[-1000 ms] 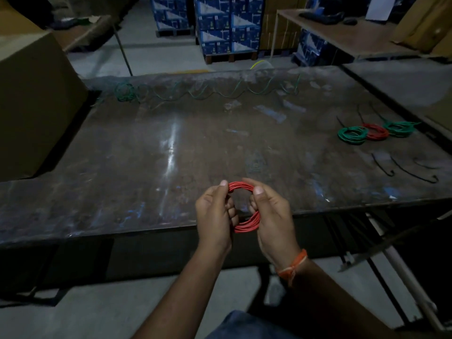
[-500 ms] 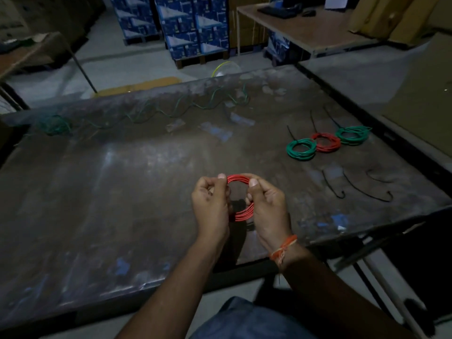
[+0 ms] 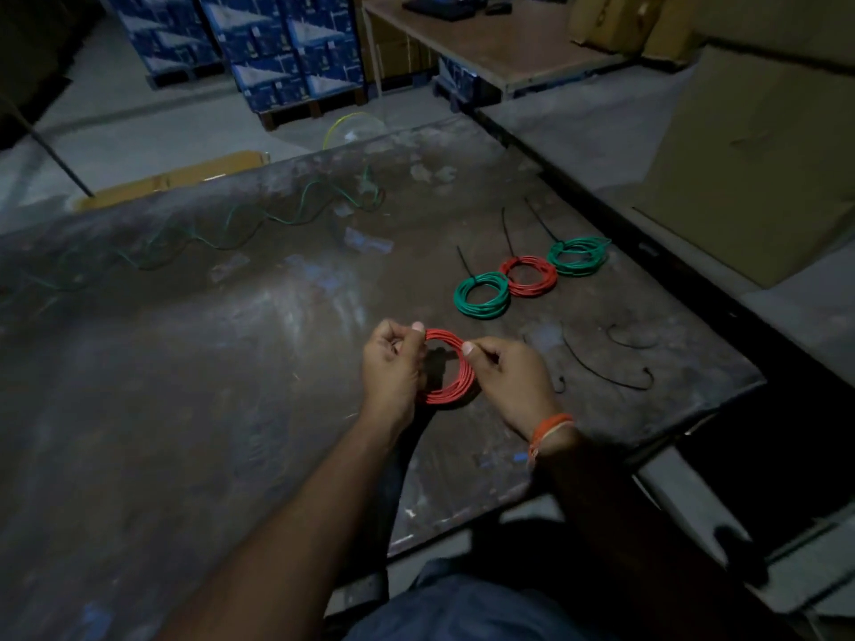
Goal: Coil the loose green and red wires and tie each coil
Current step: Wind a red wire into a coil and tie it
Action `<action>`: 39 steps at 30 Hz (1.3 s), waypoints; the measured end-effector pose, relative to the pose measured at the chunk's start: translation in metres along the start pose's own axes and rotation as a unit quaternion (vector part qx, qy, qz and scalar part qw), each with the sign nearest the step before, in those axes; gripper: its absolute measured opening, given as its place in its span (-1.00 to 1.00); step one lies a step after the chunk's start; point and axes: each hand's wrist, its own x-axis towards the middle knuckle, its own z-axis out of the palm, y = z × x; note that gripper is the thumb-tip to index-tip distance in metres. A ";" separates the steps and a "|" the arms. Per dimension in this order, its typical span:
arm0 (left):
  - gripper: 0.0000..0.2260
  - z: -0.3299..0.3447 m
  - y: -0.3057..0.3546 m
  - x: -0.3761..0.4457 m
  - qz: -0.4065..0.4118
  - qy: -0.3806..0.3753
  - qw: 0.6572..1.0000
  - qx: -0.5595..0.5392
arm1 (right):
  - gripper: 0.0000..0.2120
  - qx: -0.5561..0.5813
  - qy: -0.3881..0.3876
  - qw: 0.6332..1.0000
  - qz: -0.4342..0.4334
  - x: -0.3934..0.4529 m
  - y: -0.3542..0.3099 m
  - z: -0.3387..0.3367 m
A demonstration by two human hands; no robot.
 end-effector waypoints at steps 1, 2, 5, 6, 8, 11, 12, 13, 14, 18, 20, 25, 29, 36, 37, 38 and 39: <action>-0.70 0.002 -0.002 0.006 0.001 0.000 1.000 0.011 | -0.77 -0.034 0.012 0.999 0.004 0.003 0.004 -0.004; -0.70 0.001 -0.004 0.012 0.002 0.004 1.000 0.028 | -0.79 -0.079 0.029 0.996 0.006 0.005 0.007 -0.008; -0.70 -0.001 -0.013 0.026 0.006 0.034 0.997 0.072 | -0.80 -0.207 0.075 0.976 0.009 0.006 0.015 -0.017; -0.69 -0.001 -0.017 0.028 0.006 0.046 0.996 0.077 | -0.79 -0.237 0.081 0.968 0.014 0.006 0.016 -0.018; -0.69 0.000 -0.021 0.030 0.018 0.061 0.993 0.099 | -0.75 -0.301 0.082 0.950 0.032 0.006 0.020 -0.017; -0.70 0.002 -0.023 0.030 0.046 0.066 0.988 0.134 | -0.68 -0.335 0.085 0.936 0.069 0.005 0.020 -0.019; -0.70 0.002 -0.024 0.030 0.051 0.065 0.987 0.138 | -0.68 -0.343 0.083 0.933 0.074 0.005 0.018 -0.020; -0.70 0.002 -0.023 0.030 0.057 0.066 0.986 0.143 | -0.69 -0.356 0.080 0.928 0.076 0.004 0.016 -0.020; -0.70 0.002 -0.023 0.029 0.062 0.069 0.985 0.147 | -0.70 -0.364 0.080 0.925 0.077 0.004 0.015 -0.020; -0.71 0.000 -0.025 0.027 0.075 0.080 0.980 0.163 | -0.74 -0.370 0.074 0.921 0.101 0.004 0.018 -0.016; -0.70 -0.001 -0.025 0.028 0.076 0.082 0.980 0.167 | -0.74 -0.353 0.083 0.925 0.110 0.003 0.021 -0.015; -0.70 -0.002 -0.027 0.027 0.079 0.085 0.979 0.167 | -0.77 -0.359 0.068 0.923 0.118 0.008 0.019 -0.017; -0.70 -0.002 -0.029 0.027 0.074 0.084 0.981 0.159 | -0.79 -0.364 0.062 0.923 0.103 0.013 0.023 -0.018; -0.71 -0.003 -0.029 0.029 0.057 0.076 0.983 0.155 | -0.87 -0.357 0.100 0.929 0.000 0.018 0.037 -0.007; -0.71 -0.003 -0.028 0.029 0.055 0.076 0.984 0.154 | -0.89 -0.317 0.135 0.938 -0.032 0.017 0.041 -0.005; -0.71 -0.003 -0.028 0.029 0.054 0.075 0.984 0.151 | -0.90 -0.242 0.168 0.955 -0.046 0.015 0.042 -0.005; -0.72 -0.003 -0.027 0.029 0.053 0.074 0.985 0.149 | -0.91 -0.139 0.187 0.971 -0.047 0.012 0.042 -0.005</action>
